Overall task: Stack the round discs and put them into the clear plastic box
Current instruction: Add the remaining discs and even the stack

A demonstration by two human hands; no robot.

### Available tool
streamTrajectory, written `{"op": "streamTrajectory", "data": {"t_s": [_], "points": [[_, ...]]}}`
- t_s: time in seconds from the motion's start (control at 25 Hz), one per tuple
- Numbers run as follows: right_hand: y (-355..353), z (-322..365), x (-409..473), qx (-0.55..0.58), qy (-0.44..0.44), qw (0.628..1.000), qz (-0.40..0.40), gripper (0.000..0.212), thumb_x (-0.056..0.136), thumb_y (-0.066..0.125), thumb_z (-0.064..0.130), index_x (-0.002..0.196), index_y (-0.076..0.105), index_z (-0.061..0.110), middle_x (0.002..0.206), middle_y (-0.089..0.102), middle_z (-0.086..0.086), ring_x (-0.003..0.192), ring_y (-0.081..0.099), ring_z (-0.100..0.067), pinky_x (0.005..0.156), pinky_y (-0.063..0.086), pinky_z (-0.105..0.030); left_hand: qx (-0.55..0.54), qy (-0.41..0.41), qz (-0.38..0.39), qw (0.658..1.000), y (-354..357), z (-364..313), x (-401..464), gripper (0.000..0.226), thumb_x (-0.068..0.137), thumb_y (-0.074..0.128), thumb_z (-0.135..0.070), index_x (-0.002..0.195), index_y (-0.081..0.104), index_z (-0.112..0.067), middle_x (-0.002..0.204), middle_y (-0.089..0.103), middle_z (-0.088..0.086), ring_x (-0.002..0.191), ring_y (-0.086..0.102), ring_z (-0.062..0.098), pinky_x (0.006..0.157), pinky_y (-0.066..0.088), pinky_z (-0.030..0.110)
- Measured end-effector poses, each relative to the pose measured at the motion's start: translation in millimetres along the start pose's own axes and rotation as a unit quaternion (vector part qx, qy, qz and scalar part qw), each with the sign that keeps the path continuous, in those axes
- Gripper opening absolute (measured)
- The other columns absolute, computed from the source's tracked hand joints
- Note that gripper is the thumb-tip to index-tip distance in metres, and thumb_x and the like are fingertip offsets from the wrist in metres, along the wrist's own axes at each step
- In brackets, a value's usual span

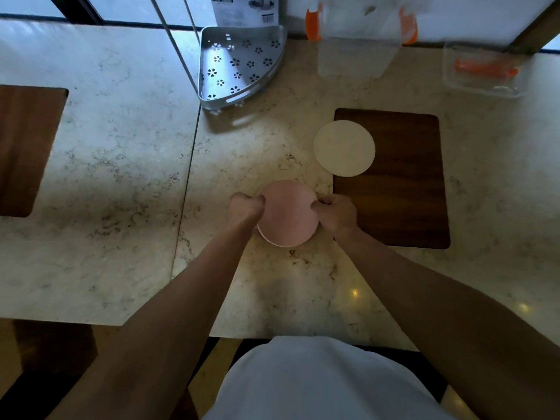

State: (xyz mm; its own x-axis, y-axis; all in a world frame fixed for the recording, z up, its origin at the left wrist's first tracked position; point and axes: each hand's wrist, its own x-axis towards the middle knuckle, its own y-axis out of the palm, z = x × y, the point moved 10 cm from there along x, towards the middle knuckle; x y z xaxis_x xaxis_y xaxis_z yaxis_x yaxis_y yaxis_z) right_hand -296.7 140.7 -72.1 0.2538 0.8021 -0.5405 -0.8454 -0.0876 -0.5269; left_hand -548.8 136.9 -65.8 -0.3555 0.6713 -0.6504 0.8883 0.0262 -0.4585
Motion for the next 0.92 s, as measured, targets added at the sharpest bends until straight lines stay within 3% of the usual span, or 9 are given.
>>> {"op": "streamTrajectory", "data": {"t_s": [0.08,0.16,0.28,0.36,0.44,0.56,0.64,0.8,0.92], "points": [[-16,0,9,0.015,0.001,1.000,-0.015,0.017,0.082,0.066,0.026,0.075,0.069,0.010,0.072,0.066,-0.002,0.068,0.060,-0.015,0.059,0.044,-0.026,0.008,0.004,0.006,1.000,13,-16,4,0.043,0.075,0.053,-0.030,0.100,0.062,0.004,0.089,0.069,0.022,0.078,0.069,0.039,0.051,0.047,0.030],[-33,1,20,0.023,0.006,0.999,-0.029,0.015,0.083,0.066,0.026,0.088,0.073,0.013,0.074,0.063,0.004,0.068,0.056,-0.009,0.061,0.045,-0.024,0.021,0.020,0.013,0.999,27,-37,6,0.034,0.079,0.055,-0.027,0.095,0.063,0.001,0.087,0.070,0.018,0.074,0.068,0.032,0.050,0.046,0.028],[-59,5,43,0.023,-0.003,0.999,-0.045,0.011,0.085,0.064,0.025,0.077,0.070,0.020,0.069,0.064,0.006,0.068,0.058,-0.009,0.065,0.047,-0.028,0.039,0.049,0.013,0.998,48,-74,11,0.027,0.079,0.058,-0.023,0.086,0.067,0.001,0.079,0.070,0.015,0.070,0.067,0.028,0.059,0.053,0.032],[-76,9,63,0.022,-0.006,0.998,-0.061,0.014,0.087,0.063,0.024,0.086,0.074,0.017,0.078,0.069,0.002,0.072,0.060,-0.011,0.068,0.051,-0.030,0.044,0.059,0.013,0.997,62,-98,19,0.027,0.077,0.059,-0.021,0.081,0.068,0.004,0.071,0.067,0.014,0.065,0.065,0.028,0.058,0.049,0.030],[-93,14,83,0.016,-0.010,0.996,-0.088,0.021,0.090,0.063,0.026,0.103,0.074,0.014,0.081,0.064,0.007,0.070,0.058,-0.006,0.062,0.046,-0.022,0.045,0.063,0.014,0.997,76,-120,31,0.025,0.075,0.059,-0.018,0.077,0.068,0.006,0.067,0.066,0.015,0.065,0.065,0.029,0.058,0.048,0.030],[-112,24,109,0.029,-0.009,0.991,-0.132,0.020,0.090,0.064,0.026,0.105,0.073,0.015,0.076,0.056,0.014,0.060,0.047,0.006,0.052,0.032,-0.011,0.053,0.079,0.025,0.995,93,-149,49,0.016,0.073,0.061,-0.016,0.070,0.069,-0.003,0.071,0.070,0.017,0.069,0.070,0.031,0.064,0.056,0.036],[-122,29,124,0.038,-0.004,0.988,-0.146,0.022,0.090,0.064,0.025,0.109,0.072,0.016,0.080,0.056,0.014,0.063,0.049,0.006,0.053,0.032,-0.011,0.057,0.092,0.024,0.994,101,-165,61,0.008,0.072,0.063,-0.012,0.067,0.069,-0.008,0.076,0.072,0.021,0.071,0.071,0.032,0.070,0.059,0.041],[-135,28,150,0.032,0.004,0.987,-0.159,0.023,0.091,0.062,0.025,0.111,0.071,0.016,0.096,0.066,0.008,0.078,0.056,-0.004,0.055,0.032,-0.008,0.033,0.073,0.036,0.996,120,-177,85,0.020,0.070,0.070,-0.002,0.088,0.075,-0.003,0.088,0.073,0.022,0.078,0.072,0.036,0.077,0.061,0.048],[-137,22,162,0.030,0.005,0.985,-0.169,0.024,0.090,0.062,0.024,0.111,0.071,0.014,0.104,0.070,0.003,0.087,0.060,-0.008,0.062,0.038,-0.012,0.030,0.065,0.050,0.996,130,-177,94,0.013,0.070,0.072,0.003,0.079,0.072,-0.006,0.087,0.073,0.023,0.075,0.072,0.035,0.076,0.061,0.051]]}}
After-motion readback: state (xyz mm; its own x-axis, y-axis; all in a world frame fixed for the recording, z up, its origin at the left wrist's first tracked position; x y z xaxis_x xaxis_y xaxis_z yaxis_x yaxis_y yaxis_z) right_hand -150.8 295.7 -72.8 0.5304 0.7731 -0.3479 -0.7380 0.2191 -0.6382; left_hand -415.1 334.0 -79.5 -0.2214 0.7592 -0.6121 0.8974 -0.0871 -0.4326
